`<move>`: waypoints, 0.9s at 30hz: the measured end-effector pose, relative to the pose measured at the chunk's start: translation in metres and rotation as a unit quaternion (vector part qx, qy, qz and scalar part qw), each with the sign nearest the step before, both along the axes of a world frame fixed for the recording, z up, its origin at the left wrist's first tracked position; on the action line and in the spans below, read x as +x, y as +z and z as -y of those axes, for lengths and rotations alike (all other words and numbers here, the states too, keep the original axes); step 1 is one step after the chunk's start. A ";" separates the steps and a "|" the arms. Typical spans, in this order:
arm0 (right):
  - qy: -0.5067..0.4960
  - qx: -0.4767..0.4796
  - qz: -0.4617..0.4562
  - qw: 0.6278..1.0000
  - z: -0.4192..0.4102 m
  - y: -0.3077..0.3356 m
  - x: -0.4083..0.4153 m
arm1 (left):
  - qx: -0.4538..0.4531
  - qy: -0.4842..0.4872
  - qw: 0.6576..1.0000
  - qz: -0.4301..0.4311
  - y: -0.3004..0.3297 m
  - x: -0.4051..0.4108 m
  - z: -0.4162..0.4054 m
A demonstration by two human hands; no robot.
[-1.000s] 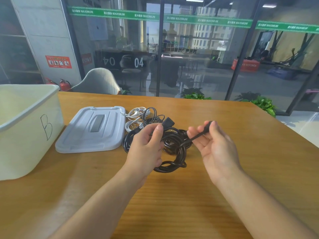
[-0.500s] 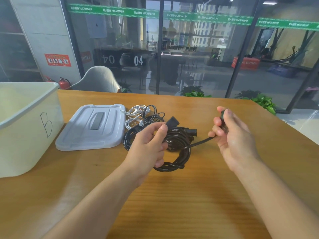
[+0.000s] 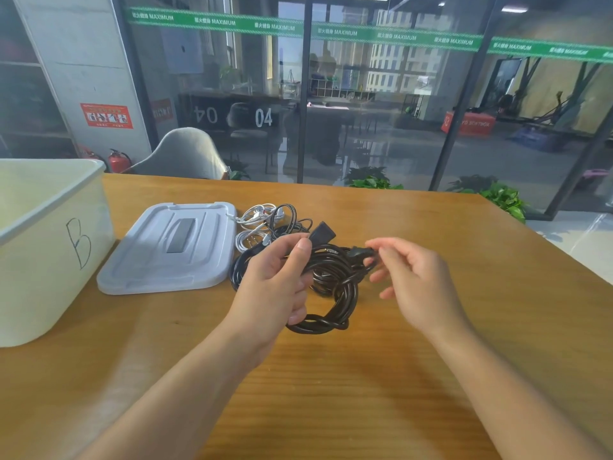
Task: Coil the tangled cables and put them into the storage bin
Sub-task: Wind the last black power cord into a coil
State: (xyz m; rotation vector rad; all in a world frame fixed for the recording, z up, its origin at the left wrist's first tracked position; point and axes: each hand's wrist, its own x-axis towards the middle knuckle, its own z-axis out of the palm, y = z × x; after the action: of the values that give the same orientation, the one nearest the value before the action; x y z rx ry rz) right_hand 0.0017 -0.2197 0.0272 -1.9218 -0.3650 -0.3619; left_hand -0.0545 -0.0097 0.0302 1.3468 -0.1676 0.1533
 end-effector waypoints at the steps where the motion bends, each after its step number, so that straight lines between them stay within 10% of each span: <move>1: 0.022 -0.027 -0.005 0.999 -0.002 -0.001 -0.001 | -0.001 0.001 1.000 0.001 0.000 0.000 0.000; 5: 0.034 -0.130 0.038 0.990 -0.004 -0.006 -0.002 | -0.003 -0.004 1.000 0.004 0.003 0.000 -0.002; 12: 0.117 0.145 -0.106 0.977 -0.015 -0.006 -0.002 | 0.003 -0.008 1.000 -0.001 0.003 -0.002 0.002; 27: 0.281 0.235 -0.258 0.894 -0.012 -0.001 -0.006 | 0.021 0.044 0.999 0.024 0.006 0.000 -0.002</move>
State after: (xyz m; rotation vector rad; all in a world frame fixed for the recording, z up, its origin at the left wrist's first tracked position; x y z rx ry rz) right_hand -0.0046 -0.2073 0.0258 -1.2901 -0.4120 0.4129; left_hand -0.0548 -0.0073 0.0361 1.3936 -0.1521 0.2583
